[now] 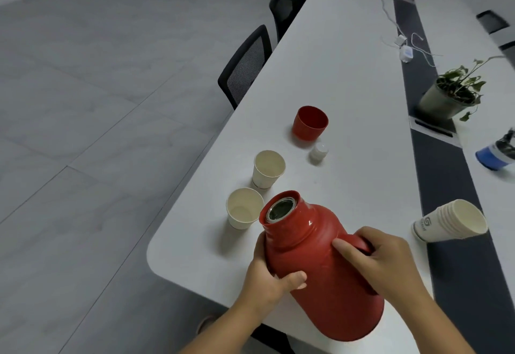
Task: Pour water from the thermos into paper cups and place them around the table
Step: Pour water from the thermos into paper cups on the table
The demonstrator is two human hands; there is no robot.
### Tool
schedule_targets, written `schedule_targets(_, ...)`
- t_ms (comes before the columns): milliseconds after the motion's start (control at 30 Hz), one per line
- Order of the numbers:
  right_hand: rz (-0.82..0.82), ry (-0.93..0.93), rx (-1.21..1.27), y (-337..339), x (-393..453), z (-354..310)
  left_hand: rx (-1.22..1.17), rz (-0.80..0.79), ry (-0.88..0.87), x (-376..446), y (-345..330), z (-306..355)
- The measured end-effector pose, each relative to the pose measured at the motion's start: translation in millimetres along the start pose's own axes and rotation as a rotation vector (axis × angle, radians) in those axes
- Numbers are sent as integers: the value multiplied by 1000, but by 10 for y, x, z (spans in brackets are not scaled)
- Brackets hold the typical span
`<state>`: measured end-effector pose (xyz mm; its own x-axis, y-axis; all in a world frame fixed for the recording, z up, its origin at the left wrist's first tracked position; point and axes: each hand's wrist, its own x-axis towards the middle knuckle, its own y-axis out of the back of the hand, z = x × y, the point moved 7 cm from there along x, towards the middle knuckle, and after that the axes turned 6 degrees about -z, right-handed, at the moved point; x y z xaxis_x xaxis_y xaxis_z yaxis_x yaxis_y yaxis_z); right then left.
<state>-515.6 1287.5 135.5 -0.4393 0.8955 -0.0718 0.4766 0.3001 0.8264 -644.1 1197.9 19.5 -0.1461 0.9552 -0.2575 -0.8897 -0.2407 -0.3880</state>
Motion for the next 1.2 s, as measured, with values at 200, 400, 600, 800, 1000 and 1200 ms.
schedule_targets(200,-29,1,-42,-64,119,-69,-39,20,11,51,78,-49)
schedule_targets(400,-64,-2,-75,-90,221,-128,-88,46,4,96,94,-77)
schedule_targets(600,-110,-16,-105,-135,288,-170,-137,40,-4,118,108,-65)
schedule_targets(800,-131,-25,-132,-141,331,-201,-157,41,-4,146,121,-83)
schedule_targets(1000,-156,-36,-136,-161,375,-204,-149,67,7,171,140,-127)
schedule_targets(1200,-174,-30,-149,-167,416,-219,-165,70,5,185,134,-136)
